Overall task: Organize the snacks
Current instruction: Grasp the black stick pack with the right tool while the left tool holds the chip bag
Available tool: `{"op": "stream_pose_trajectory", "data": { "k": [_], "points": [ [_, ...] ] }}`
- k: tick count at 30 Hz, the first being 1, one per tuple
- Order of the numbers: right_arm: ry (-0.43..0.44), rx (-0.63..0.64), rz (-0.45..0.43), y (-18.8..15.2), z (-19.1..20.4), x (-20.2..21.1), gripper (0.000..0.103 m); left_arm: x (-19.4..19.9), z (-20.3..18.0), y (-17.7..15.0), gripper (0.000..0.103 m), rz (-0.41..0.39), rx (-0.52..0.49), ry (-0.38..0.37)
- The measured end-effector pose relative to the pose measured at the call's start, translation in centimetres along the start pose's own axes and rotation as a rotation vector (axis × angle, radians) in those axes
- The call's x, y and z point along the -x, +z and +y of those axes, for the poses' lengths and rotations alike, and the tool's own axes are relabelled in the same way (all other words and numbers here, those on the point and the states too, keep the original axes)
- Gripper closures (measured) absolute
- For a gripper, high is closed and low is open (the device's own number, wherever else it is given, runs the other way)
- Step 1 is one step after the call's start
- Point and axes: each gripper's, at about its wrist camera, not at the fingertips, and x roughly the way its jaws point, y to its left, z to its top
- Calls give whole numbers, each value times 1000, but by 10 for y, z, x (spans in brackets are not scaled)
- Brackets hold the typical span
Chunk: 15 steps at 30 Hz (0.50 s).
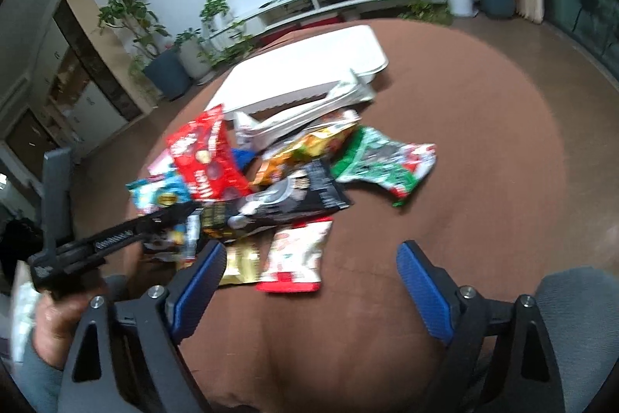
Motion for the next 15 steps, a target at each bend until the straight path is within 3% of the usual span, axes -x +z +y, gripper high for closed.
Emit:
{"op": "stream_pose_trajectory", "data": {
  "k": [7, 15],
  "points": [
    [215, -134, 119, 13, 14, -30, 18, 21, 7, -9, 77, -45, 24, -30],
    [227, -208, 207, 26, 25, -76, 23, 34, 12, -22, 77, -67, 32, -87]
  ]
}}
